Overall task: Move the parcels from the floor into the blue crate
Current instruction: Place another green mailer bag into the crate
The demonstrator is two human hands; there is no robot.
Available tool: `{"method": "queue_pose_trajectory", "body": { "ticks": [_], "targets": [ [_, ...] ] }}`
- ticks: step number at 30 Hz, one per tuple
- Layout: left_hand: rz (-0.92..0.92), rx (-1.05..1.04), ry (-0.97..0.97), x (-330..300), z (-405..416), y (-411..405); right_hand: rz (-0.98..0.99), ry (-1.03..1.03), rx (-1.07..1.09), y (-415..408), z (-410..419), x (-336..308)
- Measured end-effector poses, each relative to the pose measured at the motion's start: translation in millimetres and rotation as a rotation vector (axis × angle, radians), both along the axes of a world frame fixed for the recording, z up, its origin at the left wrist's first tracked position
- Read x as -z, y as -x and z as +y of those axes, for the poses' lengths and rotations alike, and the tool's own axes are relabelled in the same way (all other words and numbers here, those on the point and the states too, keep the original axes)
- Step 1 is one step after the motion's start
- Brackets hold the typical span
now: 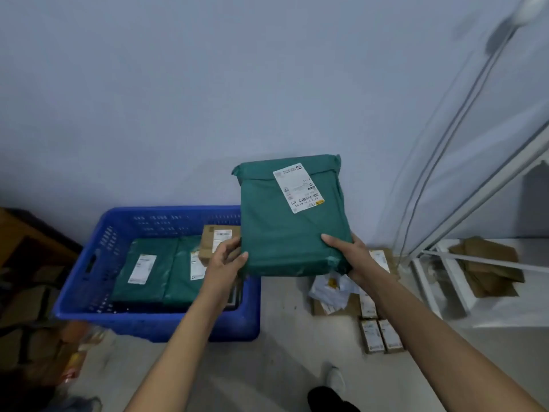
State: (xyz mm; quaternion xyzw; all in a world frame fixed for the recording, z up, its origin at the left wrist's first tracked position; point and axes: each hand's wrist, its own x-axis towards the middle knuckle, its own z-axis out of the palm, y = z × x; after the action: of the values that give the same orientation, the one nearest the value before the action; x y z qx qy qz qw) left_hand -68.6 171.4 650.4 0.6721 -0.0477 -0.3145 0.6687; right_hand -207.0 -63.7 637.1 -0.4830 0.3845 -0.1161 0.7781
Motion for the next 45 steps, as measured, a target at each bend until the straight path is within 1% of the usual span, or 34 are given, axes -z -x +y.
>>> {"method": "queue_pose_trajectory", "body": {
  "ticks": [3, 6, 8, 10, 11, 13, 14, 15, 16, 18, 20, 21, 23, 25, 26, 28, 30, 31, 33, 35, 36, 37, 39, 41, 43, 44, 45],
  "targets": [
    [-0.037, 0.067, -0.091, -39.8, 69.2, -24.5, -0.053, -0.046, -0.048, -20.6, 56.8, -30.5],
    [-0.030, 0.072, -0.173, -78.6, 133.9, -47.0, -0.048, -0.102, -0.120, -44.0, 115.5, -50.9],
    [0.003, 0.102, -0.254, -98.9, 169.3, -67.9, -0.062, -0.173, -0.173, -62.4, 146.7, -59.1],
    [0.104, 0.164, -0.330, -114.4, 201.7, -85.5, -0.092, -0.195, -0.242, -82.1, 169.4, -67.4],
    [0.192, 0.167, -0.299, -117.2, 214.2, -92.4, -0.102, -0.191, -0.284, -92.1, 178.8, -72.4],
    [0.404, 0.084, -0.100, -117.4, 230.4, -98.6, -0.106, -0.170, -0.370, -112.9, 194.2, -81.9],
    [0.473, 0.038, 0.019, -116.0, 233.9, -98.5, -0.105, -0.158, -0.408, -123.5, 200.1, -85.3],
    [0.491, -0.018, 0.102, -113.4, 236.4, -98.6, -0.106, -0.146, -0.441, -135.6, 204.8, -87.1],
    [0.479, -0.058, 0.159, -111.1, 237.7, -97.5, -0.101, -0.134, -0.469, -147.6, 208.4, -89.2],
    [0.425, -0.143, 0.200, -103.9, 240.8, -103.6, -0.087, -0.134, -0.505, -172.9, 212.8, -90.0],
    [0.373, -0.240, 0.250, -101.5, 244.3, -114.1, -0.057, -0.167, -0.493, -195.1, 218.5, -85.3],
    [0.373, -0.269, 0.246, -98.5, 246.0, -119.7, -0.055, -0.203, -0.464, -204.5, 223.4, -80.6],
    [0.360, -0.293, 0.250, -94.0, 251.4, -130.4, -0.108, -0.259, -0.374, -216.8, 237.3, -67.1],
    [0.329, -0.294, 0.274, -88.7, 254.8, -145.5, -0.218, -0.315, -0.273, -223.3, 254.6, -53.4],
    [0.318, -0.298, 0.286, -86.1, 253.6, -154.5, -0.239, -0.380, -0.239, -225.6, 263.6, -48.7],
    [0.319, -0.308, 0.302, -79.2, 248.2, -168.6, -0.249, -0.531, -0.232, -234.5, 283.7, -37.5],
    [0.365, -0.300, 0.339, -74.5, 240.7, -178.0, -0.266, -0.591, -0.288, -246.2, 307.4, -37.8],
    [0.395, -0.280, 0.347, -68.8, 237.4, -185.9, -0.278, -0.590, -0.290, -256.5, 317.2, -38.5],
    [0.398, -0.225, 0.387, -59.9, 233.4, -201.0, -0.276, -0.531, -0.199, -278.7, 328.3, -40.0],
    [0.383, -0.169, 0.401, -55.2, 233.7, -213.5, -0.258, -0.453, -0.101, -296.0, 325.0, -39.2],
    [0.399, -0.138, 0.395, -53.6, 235.5, -221.3, -0.257, -0.430, -0.103, -302.5, 319.8, -42.1],
    [0.416, -0.101, 0.368, -52.5, 237.5, -229.6, -0.260, -0.408, -0.122, -308.6, 312.6, -44.8],
    [0.411, -0.003, 0.235, -58.3, 243.3, -246.0, -0.243, -0.358, -0.166, -322.3, 295.3, -49.9],
    [0.391, 0.172, 0.077, -69.0, 258.7, -264.6, -0.197, -0.258, -0.208, -335.3, 278.4, -61.4],
    [0.288, 0.413, -0.181, -90.6, 280.0, -289.1, -0.151, -0.167, -0.270, -348.9, 260.6, -74.8],
    [0.195, 0.524, -0.318, -103.2, 292.0, -304.3, -0.133, -0.109, -0.316, -356.2, 250.6, -80.8],
    [0.094, 0.607, -0.407, -117.9, 302.6, -320.5, -0.117, -0.052, -0.367, -364.1, 241.2, -88.1]
  ]
}}
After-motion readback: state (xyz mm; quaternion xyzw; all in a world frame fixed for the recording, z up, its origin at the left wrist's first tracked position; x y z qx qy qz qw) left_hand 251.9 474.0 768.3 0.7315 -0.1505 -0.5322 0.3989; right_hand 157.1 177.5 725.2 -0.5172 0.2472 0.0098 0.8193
